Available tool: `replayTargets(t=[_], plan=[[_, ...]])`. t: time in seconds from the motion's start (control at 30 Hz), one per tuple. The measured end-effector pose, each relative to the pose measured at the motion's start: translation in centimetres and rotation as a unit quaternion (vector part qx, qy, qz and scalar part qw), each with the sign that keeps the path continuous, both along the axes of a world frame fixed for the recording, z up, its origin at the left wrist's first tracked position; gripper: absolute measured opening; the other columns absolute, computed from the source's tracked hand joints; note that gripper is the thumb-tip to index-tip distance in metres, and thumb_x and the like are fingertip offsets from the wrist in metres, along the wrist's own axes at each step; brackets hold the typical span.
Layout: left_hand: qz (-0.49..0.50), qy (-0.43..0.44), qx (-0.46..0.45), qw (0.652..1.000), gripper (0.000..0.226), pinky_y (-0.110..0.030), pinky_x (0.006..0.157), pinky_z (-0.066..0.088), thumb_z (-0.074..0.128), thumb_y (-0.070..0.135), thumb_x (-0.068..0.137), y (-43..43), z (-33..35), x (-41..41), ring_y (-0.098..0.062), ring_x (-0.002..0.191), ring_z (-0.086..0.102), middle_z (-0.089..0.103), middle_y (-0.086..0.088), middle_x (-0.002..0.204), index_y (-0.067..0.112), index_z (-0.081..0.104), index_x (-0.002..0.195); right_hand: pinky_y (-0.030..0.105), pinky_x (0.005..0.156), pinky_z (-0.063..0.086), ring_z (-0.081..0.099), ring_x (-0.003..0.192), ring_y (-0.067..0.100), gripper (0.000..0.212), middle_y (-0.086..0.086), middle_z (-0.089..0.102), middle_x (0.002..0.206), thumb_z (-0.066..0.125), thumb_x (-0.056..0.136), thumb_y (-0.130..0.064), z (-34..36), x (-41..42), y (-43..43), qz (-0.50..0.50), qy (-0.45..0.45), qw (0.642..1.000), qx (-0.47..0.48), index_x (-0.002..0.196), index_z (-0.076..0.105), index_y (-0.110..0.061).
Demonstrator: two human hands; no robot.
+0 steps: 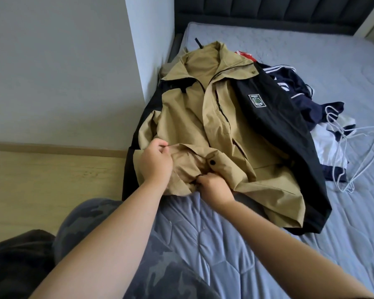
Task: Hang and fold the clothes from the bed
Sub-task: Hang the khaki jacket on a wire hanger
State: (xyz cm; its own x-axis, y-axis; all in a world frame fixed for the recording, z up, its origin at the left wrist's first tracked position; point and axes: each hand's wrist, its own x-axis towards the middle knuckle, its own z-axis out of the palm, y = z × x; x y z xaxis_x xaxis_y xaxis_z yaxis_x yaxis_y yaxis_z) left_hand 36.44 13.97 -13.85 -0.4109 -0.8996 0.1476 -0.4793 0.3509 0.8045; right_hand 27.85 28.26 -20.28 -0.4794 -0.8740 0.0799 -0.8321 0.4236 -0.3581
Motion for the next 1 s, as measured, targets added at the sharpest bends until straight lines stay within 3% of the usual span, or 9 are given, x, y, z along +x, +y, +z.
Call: replayTargets(t=[0.13,0.2,0.33,0.47,0.57,0.7,0.77,0.87,1.0], plan=[[-0.264,0.078,-0.427,0.861,0.016,-0.038,0.070,0.047,0.055,0.001,0.078,2.3,1.3,-0.2,-0.026,0.080,0.055,0.065,-0.007,0.081,0.006,0.069,0.083,0.026,0.068,0.042,0.059,0.073,0.016,0.010,0.004,0.068,0.074,0.063,0.083,-0.005,3.0,-3.8,0.7,-0.043,-0.170,0.984,-0.018,0.080,0.072,-0.006],[-0.404,0.014,-0.447,0.798,0.013,-0.038,0.068,0.047,0.064,0.020,0.081,3.7,1.0,-0.4,-0.024,0.075,0.056,0.064,-0.005,0.072,0.009,0.067,0.075,0.017,0.062,0.040,0.056,0.067,0.011,0.012,0.000,0.065,0.070,0.061,0.083,-0.006,4.8,-5.6,0.6,-0.032,-0.177,0.984,0.007,0.077,0.071,-0.008],[-0.461,-0.289,-0.364,0.756,0.072,-0.040,0.100,0.034,0.043,0.080,0.072,3.3,0.0,-0.3,-0.017,0.112,0.046,0.063,0.005,0.106,0.020,0.064,0.105,0.015,0.059,0.031,0.050,0.074,0.010,0.013,-0.006,0.058,0.078,0.058,0.091,-0.018,6.7,-8.1,-0.2,0.013,-0.147,0.977,0.157,0.085,0.068,-0.012],[-0.509,-0.299,-0.364,0.720,0.071,-0.045,0.111,0.023,0.061,0.064,0.068,2.4,-0.7,0.5,-0.017,0.126,0.035,0.051,0.005,0.121,0.021,0.052,0.124,0.017,0.067,0.034,0.059,0.088,0.018,0.017,0.002,0.066,0.092,0.055,0.093,-0.018,5.5,-8.2,-0.6,-0.042,-0.136,0.983,0.118,0.096,0.069,-0.008],[-0.486,-0.153,-0.327,0.796,0.009,-0.041,0.092,0.042,0.063,0.022,0.082,2.7,-0.3,0.6,-0.026,0.100,0.055,0.060,-0.003,0.091,0.015,0.062,0.088,0.023,0.070,0.041,0.059,0.081,0.011,0.011,-0.006,0.065,0.087,0.060,0.088,-0.016,4.4,-6.3,0.3,-0.116,-0.144,0.982,-0.044,0.097,0.067,-0.012],[-0.267,-0.033,-0.156,0.950,0.016,-0.031,0.057,0.040,0.058,0.022,0.091,0.6,-0.1,0.4,-0.026,0.067,0.055,0.059,-0.003,0.070,0.013,0.059,0.078,0.025,0.065,0.038,0.057,0.075,0.016,0.007,-0.002,0.061,0.079,0.060,0.089,-0.024,1.9,-3.7,4.1,-0.127,-0.016,0.979,-0.156,0.089,0.061,-0.017],[-0.216,-0.078,-0.146,0.962,0.024,-0.030,0.053,0.030,0.051,0.024,0.095,-1.0,-0.4,0.5,-0.022,0.062,0.048,0.055,0.003,0.062,0.016,0.053,0.073,0.029,0.077,0.044,0.062,0.091,0.025,0.016,0.005,0.066,0.094,0.054,0.093,-0.031,0.2,-4.3,6.6,-0.199,-0.097,0.966,-0.134,0.102,0.062,-0.021],[-0.209,-0.090,-0.160,0.960,0.035,-0.026,0.046,0.021,0.049,0.023,0.096,-1.6,-0.4,0.5,-0.016,0.054,0.037,0.039,0.011,0.053,0.024,0.035,0.063,0.020,0.108,0.017,0.038,0.133,0.026,0.049,0.006,0.045,0.142,0.053,0.094,-0.035,-1.7,-6.3,10.1,-0.218,-0.156,0.963,0.008,0.139,0.043,-0.019],[-0.183,-0.050,-0.130,0.973,0.035,-0.026,0.048,0.021,0.048,0.019,0.097,-1.1,-0.5,0.1,-0.018,0.056,0.039,0.041,0.007,0.054,0.017,0.040,0.063,0.030,0.094,0.037,0.050,0.115,0.026,0.068,0.007,0.053,0.126,0.063,0.070,-0.061,-2.3,-7.7,11.6,-0.162,0.041,0.972,0.164,0.124,0.049,-0.021]])
